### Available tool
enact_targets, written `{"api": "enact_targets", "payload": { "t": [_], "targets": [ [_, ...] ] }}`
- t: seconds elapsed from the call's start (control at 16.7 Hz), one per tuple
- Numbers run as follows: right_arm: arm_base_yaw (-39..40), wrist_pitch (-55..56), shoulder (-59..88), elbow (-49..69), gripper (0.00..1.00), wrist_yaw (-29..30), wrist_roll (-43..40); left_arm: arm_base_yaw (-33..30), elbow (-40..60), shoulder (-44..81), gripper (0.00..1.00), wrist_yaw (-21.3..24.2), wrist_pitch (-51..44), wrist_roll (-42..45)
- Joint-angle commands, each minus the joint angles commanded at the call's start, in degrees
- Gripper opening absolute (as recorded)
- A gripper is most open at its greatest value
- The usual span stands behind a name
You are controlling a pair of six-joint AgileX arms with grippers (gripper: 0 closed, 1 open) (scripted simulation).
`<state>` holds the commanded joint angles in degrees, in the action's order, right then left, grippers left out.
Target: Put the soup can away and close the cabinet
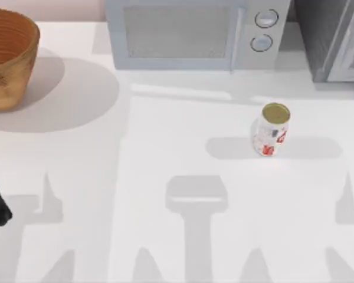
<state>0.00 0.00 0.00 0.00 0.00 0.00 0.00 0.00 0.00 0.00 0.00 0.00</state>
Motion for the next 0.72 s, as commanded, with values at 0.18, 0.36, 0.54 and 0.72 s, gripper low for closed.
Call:
{"api": "enact_targets", "payload": {
  "t": [0.18, 0.36, 0.54, 0.72],
  "targets": [
    [0.2, 0.4, 0.5, 0.1, 1.0, 0.2, 0.0, 0.0, 0.0, 0.0, 1.0, 0.0, 0.0, 0.0],
    [1.6, 4.2, 5.6, 1.2, 1.0, 1.6, 0.1, 0.0, 0.0, 0.0, 1.0, 0.0, 0.0, 0.0],
    [4.4, 11.7, 15.5, 3.3, 1.0, 4.6, 0.1, 0.0, 0.0, 0.0, 1.0, 0.0, 0.0, 0.0],
    [8.2, 22.1, 29.0, 6.2, 1.0, 8.7, 0.2, 0.0, 0.0, 0.0, 1.0, 0.0, 0.0, 0.0]
  ]
}}
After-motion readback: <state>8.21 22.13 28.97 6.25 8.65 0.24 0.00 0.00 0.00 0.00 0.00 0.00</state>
